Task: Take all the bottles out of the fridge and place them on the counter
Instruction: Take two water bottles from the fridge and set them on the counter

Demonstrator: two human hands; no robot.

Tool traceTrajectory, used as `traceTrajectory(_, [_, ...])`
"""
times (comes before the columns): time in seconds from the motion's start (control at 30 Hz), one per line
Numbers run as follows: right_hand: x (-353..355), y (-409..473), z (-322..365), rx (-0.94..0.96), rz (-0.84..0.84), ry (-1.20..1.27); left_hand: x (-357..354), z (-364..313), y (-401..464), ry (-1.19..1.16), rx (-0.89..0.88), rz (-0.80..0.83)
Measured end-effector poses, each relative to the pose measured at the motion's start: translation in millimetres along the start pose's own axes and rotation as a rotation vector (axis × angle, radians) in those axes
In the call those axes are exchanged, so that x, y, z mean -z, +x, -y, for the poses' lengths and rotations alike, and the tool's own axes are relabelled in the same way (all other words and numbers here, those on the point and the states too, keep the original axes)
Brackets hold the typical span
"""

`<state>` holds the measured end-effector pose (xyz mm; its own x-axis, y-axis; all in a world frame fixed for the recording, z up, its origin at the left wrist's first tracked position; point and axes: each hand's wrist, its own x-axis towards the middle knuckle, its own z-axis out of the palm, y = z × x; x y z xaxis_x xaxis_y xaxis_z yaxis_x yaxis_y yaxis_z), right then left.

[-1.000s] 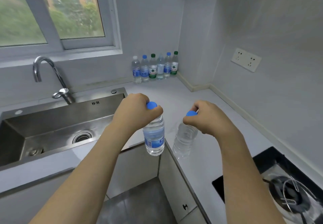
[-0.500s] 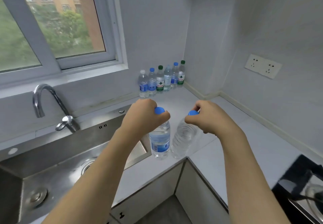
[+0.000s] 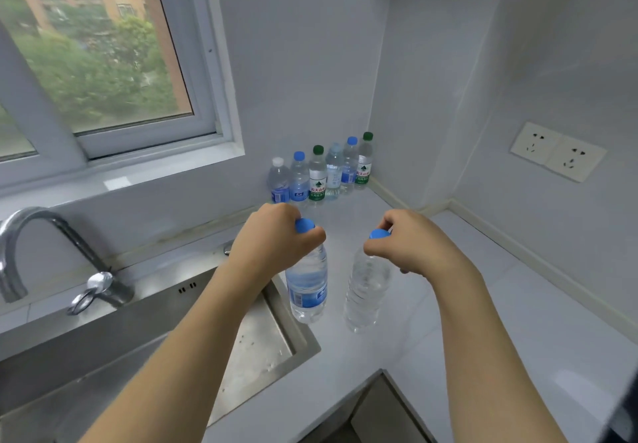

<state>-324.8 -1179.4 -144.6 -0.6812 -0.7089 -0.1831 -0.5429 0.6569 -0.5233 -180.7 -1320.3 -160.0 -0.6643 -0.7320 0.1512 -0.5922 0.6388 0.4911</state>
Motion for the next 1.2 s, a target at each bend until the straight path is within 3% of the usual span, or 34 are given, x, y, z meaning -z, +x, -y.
traceTrajectory(0.47, [28, 163, -33, 0.018, -0.022, 0.055, -51, -24, 156, 0.024, 0.023, 0.027])
traceTrajectory(1.2, [30, 335, -76, -0.054, -0.029, -0.054, -140, -30, 319, -0.034, -0.049, 0.153])
